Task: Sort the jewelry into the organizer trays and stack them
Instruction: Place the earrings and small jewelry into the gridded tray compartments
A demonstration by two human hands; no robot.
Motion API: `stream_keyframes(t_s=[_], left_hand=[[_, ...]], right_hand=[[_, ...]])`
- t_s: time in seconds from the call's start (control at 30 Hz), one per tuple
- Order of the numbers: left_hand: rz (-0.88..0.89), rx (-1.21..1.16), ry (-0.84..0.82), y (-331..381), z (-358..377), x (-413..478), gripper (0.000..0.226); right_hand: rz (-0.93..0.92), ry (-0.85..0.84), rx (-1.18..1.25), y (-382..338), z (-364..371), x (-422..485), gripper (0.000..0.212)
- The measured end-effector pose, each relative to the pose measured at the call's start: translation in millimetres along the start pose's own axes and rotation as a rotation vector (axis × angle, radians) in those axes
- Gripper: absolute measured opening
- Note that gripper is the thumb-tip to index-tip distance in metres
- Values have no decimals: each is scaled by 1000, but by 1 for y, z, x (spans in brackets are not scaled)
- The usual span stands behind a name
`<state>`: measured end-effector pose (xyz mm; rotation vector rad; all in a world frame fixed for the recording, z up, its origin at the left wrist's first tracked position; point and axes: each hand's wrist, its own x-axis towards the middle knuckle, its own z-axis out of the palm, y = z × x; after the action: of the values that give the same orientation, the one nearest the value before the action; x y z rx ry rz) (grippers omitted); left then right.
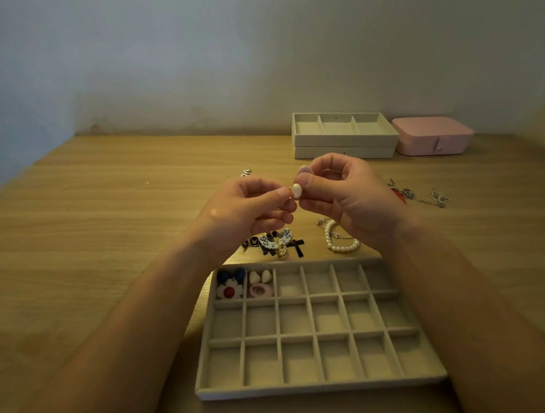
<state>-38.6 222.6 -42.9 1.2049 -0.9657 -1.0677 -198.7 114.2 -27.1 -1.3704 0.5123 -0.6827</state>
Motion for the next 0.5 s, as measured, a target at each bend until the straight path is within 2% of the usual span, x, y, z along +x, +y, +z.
stream_keyframes(t_s=[0.17, 0.23, 0.3, 0.4, 0.5], left_hand=[[-45, -157, -36, 1, 4, -1, 29], [-17, -106, -27, 0, 6, -2, 35], [44, -10, 32, -2, 9, -3, 42], [136, 88, 88, -5, 13, -4, 30], [167, 150, 123, -5, 15, -4, 14]], right_hand=[[-55, 33, -38, 1, 2, -7, 27], [-79, 51, -67, 1, 4, -10, 35], [-93, 68, -75, 3, 5, -11, 33], [-93, 99, -76, 5, 6, -12, 23], [-56, 111, -44, 2, 6, -12, 28]])
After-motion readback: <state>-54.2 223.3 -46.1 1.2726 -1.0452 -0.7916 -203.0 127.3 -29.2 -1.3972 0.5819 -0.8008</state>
